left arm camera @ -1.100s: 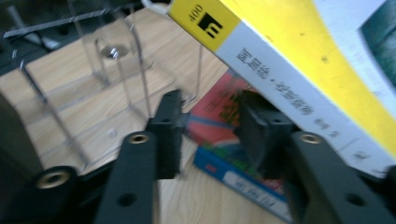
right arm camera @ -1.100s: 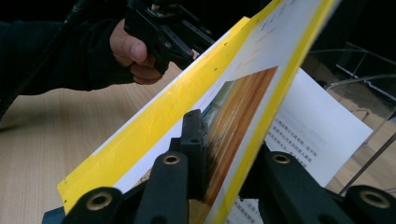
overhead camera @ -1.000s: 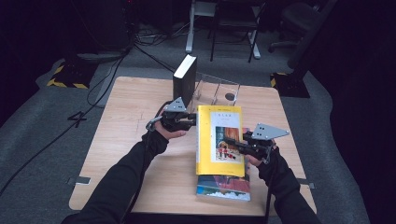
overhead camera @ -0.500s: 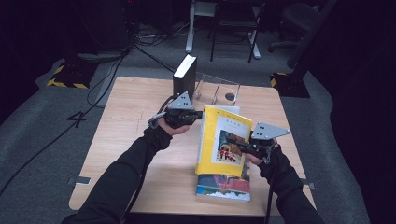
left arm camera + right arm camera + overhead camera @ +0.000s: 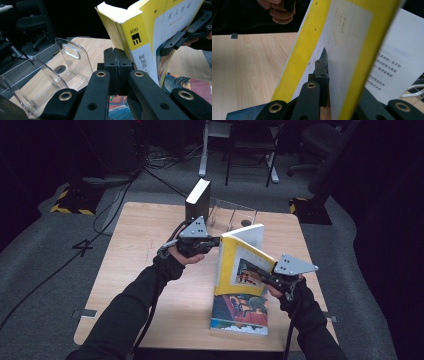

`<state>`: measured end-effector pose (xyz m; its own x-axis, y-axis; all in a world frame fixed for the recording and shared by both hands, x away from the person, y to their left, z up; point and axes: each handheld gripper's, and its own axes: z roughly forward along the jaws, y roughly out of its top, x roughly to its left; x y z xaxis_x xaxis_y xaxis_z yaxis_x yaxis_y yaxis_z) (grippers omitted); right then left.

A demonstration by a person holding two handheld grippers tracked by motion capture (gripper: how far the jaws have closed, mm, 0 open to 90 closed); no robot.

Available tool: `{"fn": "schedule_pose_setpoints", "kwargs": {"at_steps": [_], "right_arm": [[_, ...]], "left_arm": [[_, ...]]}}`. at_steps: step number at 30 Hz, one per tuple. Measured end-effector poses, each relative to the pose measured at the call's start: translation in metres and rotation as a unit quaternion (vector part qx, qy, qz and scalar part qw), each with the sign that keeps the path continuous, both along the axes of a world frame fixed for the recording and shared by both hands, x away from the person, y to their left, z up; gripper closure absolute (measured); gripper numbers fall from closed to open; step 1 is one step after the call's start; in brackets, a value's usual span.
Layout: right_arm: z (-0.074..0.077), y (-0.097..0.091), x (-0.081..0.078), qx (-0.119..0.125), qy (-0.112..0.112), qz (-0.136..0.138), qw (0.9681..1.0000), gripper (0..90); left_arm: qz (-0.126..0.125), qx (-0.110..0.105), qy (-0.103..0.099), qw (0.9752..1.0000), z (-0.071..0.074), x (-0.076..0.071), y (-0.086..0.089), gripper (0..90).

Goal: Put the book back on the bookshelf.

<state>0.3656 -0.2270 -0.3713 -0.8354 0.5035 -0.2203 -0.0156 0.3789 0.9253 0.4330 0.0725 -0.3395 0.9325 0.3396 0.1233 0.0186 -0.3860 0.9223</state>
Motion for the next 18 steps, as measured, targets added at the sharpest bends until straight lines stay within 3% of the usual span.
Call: {"fn": "schedule_pose_setpoints", "kwargs": {"at_steps": [7, 13, 18], "right_arm": [[-0.002, 0.001, -0.012, 0.000, -0.014, 0.007, 0.9999, 86.4], [-0.004, -0.002, -0.019, 0.004, -0.018, 0.008, 0.9998, 86.4], [-0.005, -0.002, -0.025, 0.004, -0.022, 0.009, 0.9997, 86.3]], "left_arm": [[0.015, -0.012, 0.002, 0.9998, -0.008, -0.013, 0.006, 77.8], [0.023, -0.002, 0.004, 0.9997, -0.021, -0.027, 0.012, 69.8], [0.024, 0.023, 0.000, 0.9994, -0.035, -0.040, 0.015, 66.7]]}}
